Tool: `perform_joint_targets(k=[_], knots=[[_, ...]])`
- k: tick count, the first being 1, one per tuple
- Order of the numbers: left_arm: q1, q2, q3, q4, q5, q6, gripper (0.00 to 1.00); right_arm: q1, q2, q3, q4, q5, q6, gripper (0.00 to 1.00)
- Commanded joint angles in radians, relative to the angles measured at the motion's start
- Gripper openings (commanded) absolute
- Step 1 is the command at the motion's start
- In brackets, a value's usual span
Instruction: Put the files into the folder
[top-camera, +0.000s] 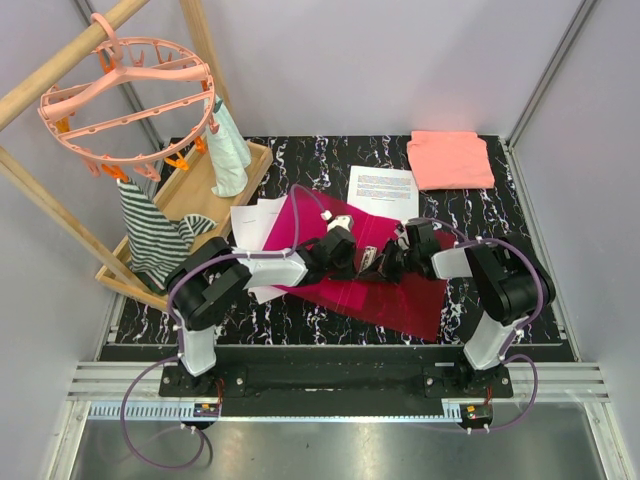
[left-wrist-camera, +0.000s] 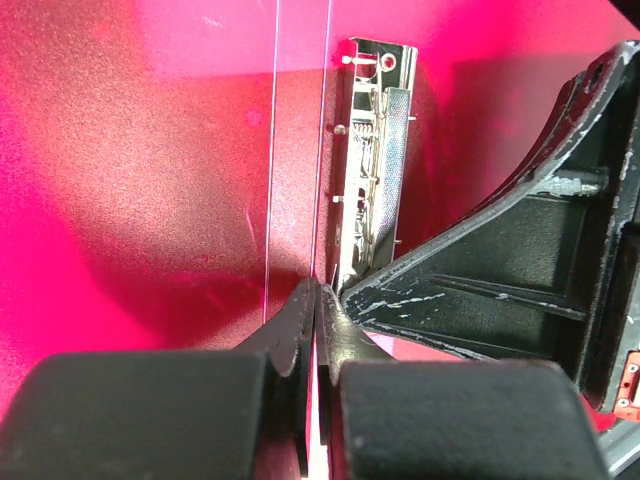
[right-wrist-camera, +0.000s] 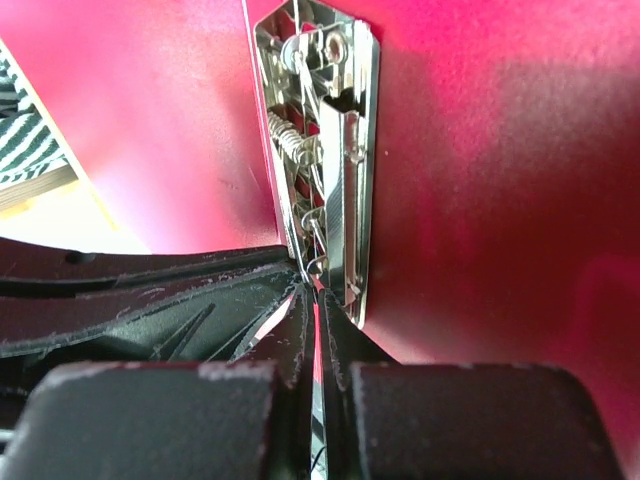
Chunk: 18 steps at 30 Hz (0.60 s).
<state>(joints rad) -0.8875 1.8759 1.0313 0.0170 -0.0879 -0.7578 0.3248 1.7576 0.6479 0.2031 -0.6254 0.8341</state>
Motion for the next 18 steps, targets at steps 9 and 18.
perform_joint_targets(k=[9, 18], knots=[[0.013, 0.123, -0.062, -0.219, -0.026, 0.028, 0.00, -0.075, -0.027, -0.019, -0.097, 0.056, -0.092, 0.00], [0.012, 0.112, -0.071, -0.196, 0.014, 0.038, 0.00, -0.075, -0.072, 0.044, -0.086, -0.005, -0.064, 0.00]])
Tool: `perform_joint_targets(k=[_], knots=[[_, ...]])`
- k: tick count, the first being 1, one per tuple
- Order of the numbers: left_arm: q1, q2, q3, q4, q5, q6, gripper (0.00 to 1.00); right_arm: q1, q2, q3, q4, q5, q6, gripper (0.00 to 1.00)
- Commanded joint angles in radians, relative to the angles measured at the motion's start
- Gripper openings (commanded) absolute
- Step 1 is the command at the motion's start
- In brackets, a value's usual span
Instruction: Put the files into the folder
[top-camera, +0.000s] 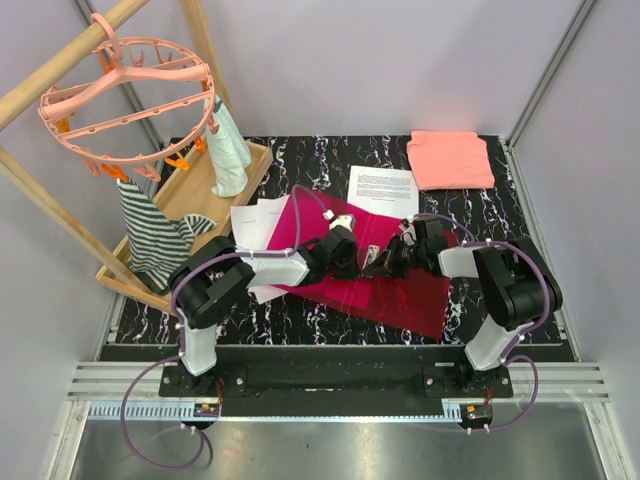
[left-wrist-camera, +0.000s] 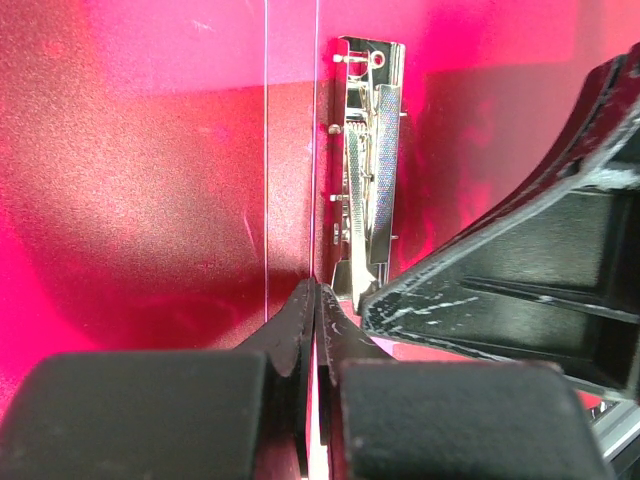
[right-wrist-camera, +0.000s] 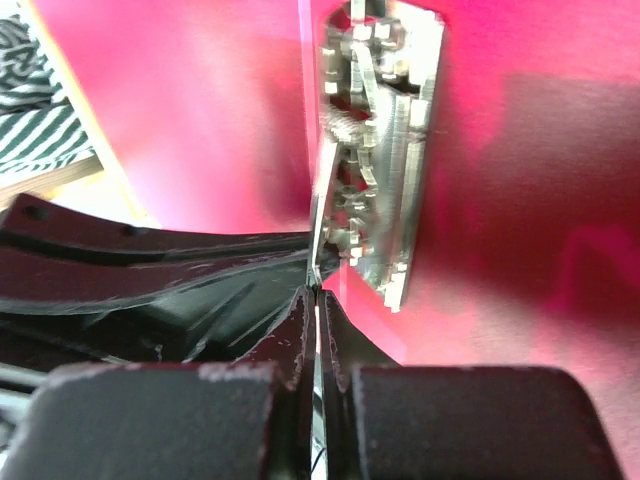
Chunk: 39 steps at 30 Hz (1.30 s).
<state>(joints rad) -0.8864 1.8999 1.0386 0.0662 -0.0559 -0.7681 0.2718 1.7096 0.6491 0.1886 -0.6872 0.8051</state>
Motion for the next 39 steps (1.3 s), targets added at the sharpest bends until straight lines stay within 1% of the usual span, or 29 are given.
perform_joint_targets(k=[1, 4, 5, 6, 7, 8, 9, 10, 11, 13, 14, 16, 17, 19, 21, 22, 24, 25, 27, 28, 30, 31, 32, 33, 34, 35, 36, 37, 39], knots=[[0.006, 0.082, -0.077, -0.244, -0.015, 0.056, 0.00, -0.022, -0.019, 0.058, -0.093, 0.052, -0.038, 0.00], [0.001, 0.053, -0.072, -0.220, 0.030, 0.093, 0.00, -0.022, -0.013, 0.093, -0.100, 0.031, -0.038, 0.00], [0.001, 0.044, -0.068, -0.217, 0.048, 0.102, 0.00, -0.023, -0.015, 0.109, -0.100, 0.022, -0.032, 0.02], [0.001, 0.030, -0.063, -0.217, 0.083, 0.110, 0.00, -0.023, -0.015, 0.118, -0.100, 0.015, -0.030, 0.07], [0.003, 0.006, -0.054, -0.223, 0.099, 0.122, 0.00, -0.023, -0.013, 0.129, -0.101, 0.008, -0.035, 0.20], [0.003, -0.004, -0.034, -0.235, 0.111, 0.128, 0.02, -0.025, -0.013, 0.145, -0.101, -0.003, -0.040, 0.24], [0.004, -0.015, -0.023, -0.247, 0.134, 0.133, 0.06, -0.028, -0.016, 0.153, -0.101, -0.006, -0.043, 0.31], [0.006, -0.037, -0.015, -0.253, 0.151, 0.147, 0.09, -0.032, -0.018, 0.161, -0.104, -0.012, -0.053, 0.44], [0.006, -0.051, -0.006, -0.255, 0.169, 0.150, 0.18, -0.039, -0.021, 0.175, -0.107, -0.023, -0.058, 0.49], [0.007, -0.096, -0.008, -0.240, 0.223, 0.156, 0.29, -0.045, -0.039, 0.185, -0.116, -0.031, -0.072, 0.60], [0.007, -0.114, -0.012, -0.235, 0.244, 0.158, 0.40, -0.045, -0.047, 0.198, -0.124, -0.031, -0.078, 0.69], [0.007, -0.165, -0.018, -0.227, 0.301, 0.156, 0.50, -0.046, -0.070, 0.201, -0.146, -0.028, -0.102, 0.78], [0.007, -0.182, -0.023, -0.229, 0.321, 0.164, 0.53, -0.046, -0.077, 0.193, -0.149, -0.025, -0.107, 0.87], [0.010, -0.252, -0.037, -0.236, 0.364, 0.182, 0.57, -0.046, -0.090, 0.178, -0.149, -0.044, -0.113, 0.92], [0.015, -0.317, -0.074, -0.238, 0.387, 0.199, 0.61, -0.033, -0.091, 0.150, -0.123, -0.066, -0.090, 0.93], [0.024, -0.391, -0.087, -0.247, 0.387, 0.217, 0.63, -0.022, -0.096, 0.138, -0.076, -0.078, -0.060, 0.94], [0.038, -0.467, -0.112, -0.273, 0.361, 0.237, 0.68, 0.021, -0.100, 0.115, -0.042, -0.069, -0.034, 0.95], [0.062, -0.536, -0.117, -0.310, 0.349, 0.259, 0.70, 0.032, -0.096, 0.110, -0.008, -0.058, -0.006, 0.95], [0.095, -0.622, -0.115, -0.371, 0.341, 0.289, 0.76, 0.041, -0.064, 0.115, 0.059, -0.063, 0.022, 0.95], [0.142, -0.645, -0.111, -0.394, 0.346, 0.300, 0.77, 0.041, -0.048, 0.122, 0.075, -0.070, 0.051, 0.95], [0.190, -0.700, -0.083, -0.469, 0.350, 0.341, 0.79, 0.041, -0.012, 0.173, 0.087, -0.071, 0.059, 0.95], [0.239, -0.716, -0.065, -0.492, 0.350, 0.354, 0.81, 0.038, -0.004, 0.225, 0.074, -0.048, 0.042, 0.96], [0.263, -0.731, -0.058, -0.512, 0.328, 0.365, 0.82, 0.037, 0.002, 0.260, 0.049, -0.031, 0.023, 0.96], [0.289, -0.755, -0.054, -0.551, 0.318, 0.383, 0.84, 0.029, 0.022, 0.297, -0.016, -0.020, 0.000, 0.96], [0.335, -0.765, -0.051, -0.568, 0.312, 0.388, 0.84, 0.023, 0.031, 0.384, -0.061, 0.006, -0.059, 0.96], [0.357, -0.772, -0.049, -0.581, 0.303, 0.392, 0.85, 0.018, 0.041, 0.426, -0.110, 0.030, -0.098, 0.96], [0.392, -0.782, -0.052, -0.598, 0.292, 0.401, 0.85, 0.004, 0.062, 0.469, -0.205, 0.082, -0.175, 0.97], [0.411, -0.786, -0.064, -0.606, 0.283, 0.401, 0.85, -0.003, 0.071, 0.536, -0.240, 0.095, -0.207, 0.98], [0.464, -0.785, -0.086, -0.602, 0.255, 0.395, 0.85, -0.023, 0.113, 0.586, -0.274, 0.110, -0.274, 0.98]])
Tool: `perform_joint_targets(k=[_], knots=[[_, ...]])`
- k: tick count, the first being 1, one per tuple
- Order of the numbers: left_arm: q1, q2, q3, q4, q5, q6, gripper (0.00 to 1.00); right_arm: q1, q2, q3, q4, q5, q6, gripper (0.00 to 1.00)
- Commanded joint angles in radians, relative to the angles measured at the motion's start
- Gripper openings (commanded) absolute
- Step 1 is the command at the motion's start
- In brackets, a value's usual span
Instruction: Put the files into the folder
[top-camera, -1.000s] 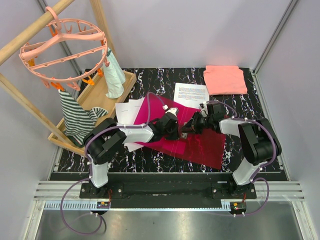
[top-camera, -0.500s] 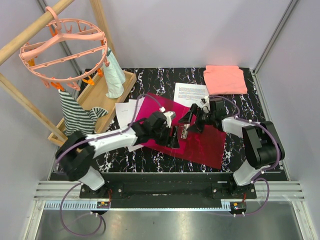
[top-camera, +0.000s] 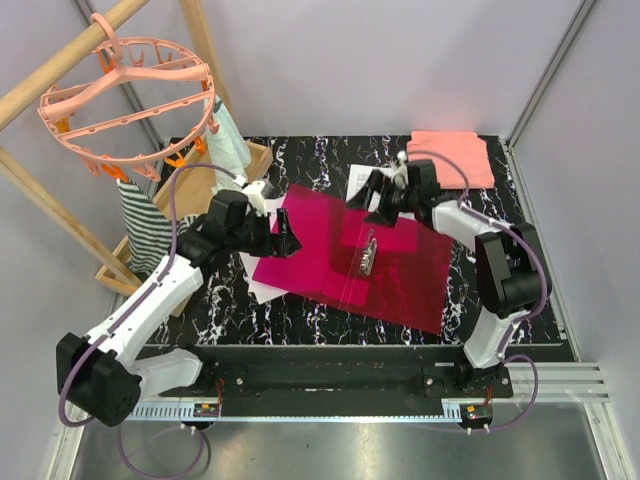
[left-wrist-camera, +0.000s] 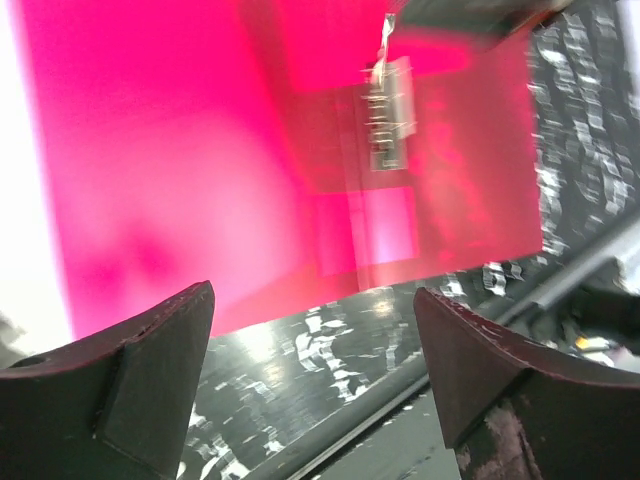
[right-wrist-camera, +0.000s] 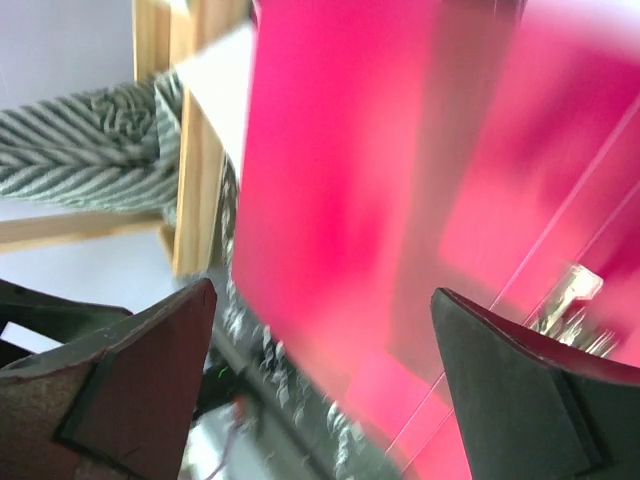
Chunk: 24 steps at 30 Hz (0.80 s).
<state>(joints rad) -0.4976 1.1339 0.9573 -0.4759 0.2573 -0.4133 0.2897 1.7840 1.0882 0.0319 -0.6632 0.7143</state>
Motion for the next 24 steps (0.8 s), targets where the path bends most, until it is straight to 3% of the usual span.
perform_joint_targets(k=[1, 6, 10, 14, 20, 24], knots=[[0.097, -0.013, -0.029, -0.052, -0.067, 0.036, 0.85, -0.058, 0.055, 0.200, -0.128, 0.082, -0.202, 0.99], [0.230, 0.067, -0.031, -0.024, -0.043, -0.024, 0.84, -0.090, 0.153, 0.351, -0.260, 0.080, -0.269, 1.00], [0.228, 0.079, 0.008, 0.031, 0.052, -0.024, 0.82, -0.129, 0.195, 0.455, -0.404, 0.210, -0.325, 1.00], [0.177, 0.176, 0.064, 0.143, 0.128, -0.079, 0.79, -0.185, 0.279, 0.570, -0.579, 0.341, -0.397, 1.00], [-0.007, 0.412, 0.240, 0.273, 0.031, -0.153, 0.72, -0.208, 0.380, 0.702, -0.699, 0.467, -0.509, 1.00], [-0.018, 0.561, 0.426, 0.136, -0.029, -0.144, 0.71, -0.213, 0.390, 0.713, -0.713, 0.426, -0.506, 0.99]])
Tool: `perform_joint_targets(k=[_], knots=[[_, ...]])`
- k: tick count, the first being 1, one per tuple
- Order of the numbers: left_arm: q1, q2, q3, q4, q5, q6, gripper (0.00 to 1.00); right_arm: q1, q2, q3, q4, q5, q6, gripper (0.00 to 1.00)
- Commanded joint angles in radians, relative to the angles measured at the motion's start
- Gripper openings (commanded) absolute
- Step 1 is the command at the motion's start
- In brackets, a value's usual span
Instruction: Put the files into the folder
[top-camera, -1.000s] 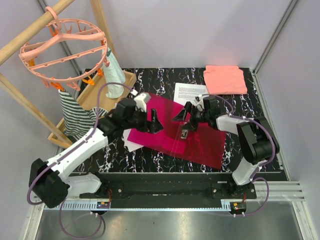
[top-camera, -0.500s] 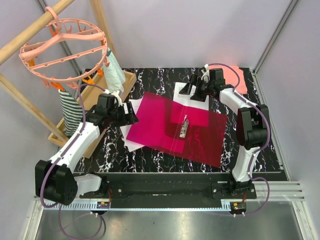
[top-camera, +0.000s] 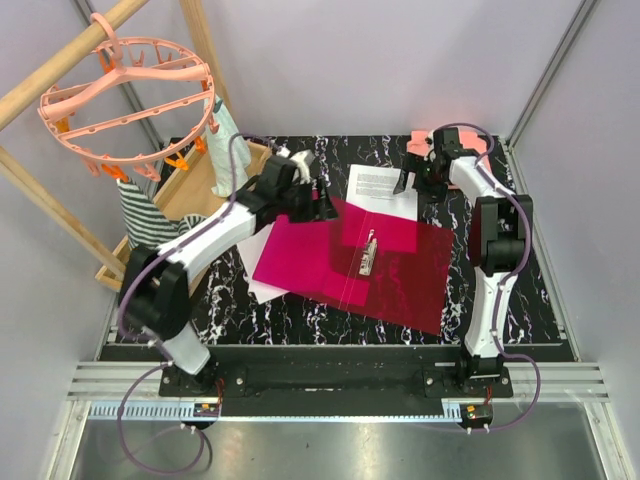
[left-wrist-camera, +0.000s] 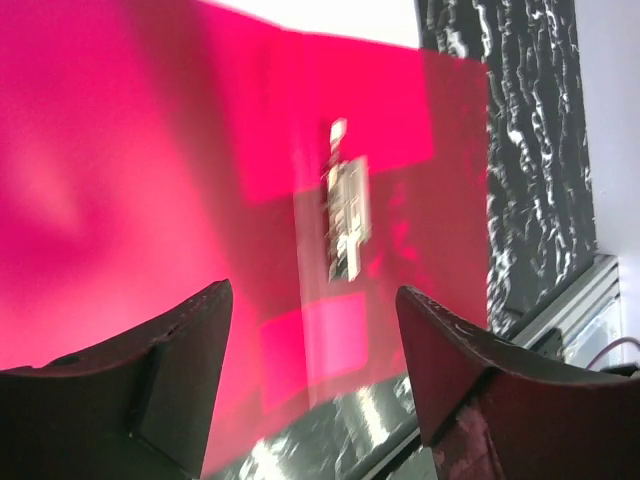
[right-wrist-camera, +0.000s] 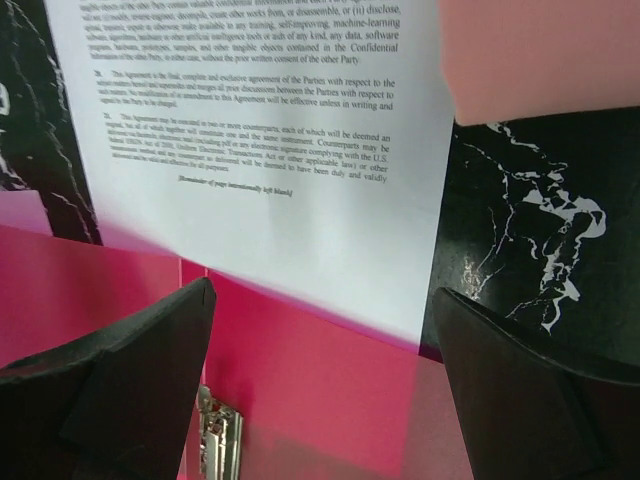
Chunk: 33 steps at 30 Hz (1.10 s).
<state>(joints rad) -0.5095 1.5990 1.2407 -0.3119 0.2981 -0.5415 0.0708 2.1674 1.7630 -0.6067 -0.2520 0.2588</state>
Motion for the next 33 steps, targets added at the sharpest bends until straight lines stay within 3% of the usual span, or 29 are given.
perform_joint_targets(k=[1, 6, 7, 13, 19, 23, 30, 33], knots=[[-0.007, 0.096, 0.147, -0.044, -0.124, 0.003, 0.78, 0.006, -0.009, 0.027, -0.074, 0.004, -0.050, 0.99], [0.020, 0.053, 0.144, -0.170, -0.215, 0.159, 0.88, 0.006, -0.093, -0.129, -0.016, -0.084, 0.026, 0.98], [0.054, 0.049, 0.143, -0.214, -0.206, 0.199, 0.99, 0.007, -0.130, -0.158, 0.017, -0.105, 0.046, 1.00], [0.242, 0.024, 0.075, -0.308, -0.136, 0.291, 0.99, 0.012, -0.263, -0.313, 0.081, -0.199, 0.059, 1.00], [0.295, 0.131, 0.083, -0.348, -0.030, 0.307, 0.99, 0.012, -0.325, -0.373, 0.096, -0.222, 0.057, 1.00], [0.296, 0.182, 0.074, -0.336, 0.087, 0.287, 0.91, 0.011, -0.351, -0.401, 0.108, -0.234, 0.063, 1.00], [0.295, 0.145, 0.008, -0.319, 0.094, 0.273, 0.85, 0.012, -0.396, -0.421, 0.130, -0.240, 0.069, 1.00], [0.284, 0.119, -0.044, -0.285, 0.136, 0.253, 0.77, 0.012, -0.405, -0.427, 0.148, -0.257, 0.085, 0.99]])
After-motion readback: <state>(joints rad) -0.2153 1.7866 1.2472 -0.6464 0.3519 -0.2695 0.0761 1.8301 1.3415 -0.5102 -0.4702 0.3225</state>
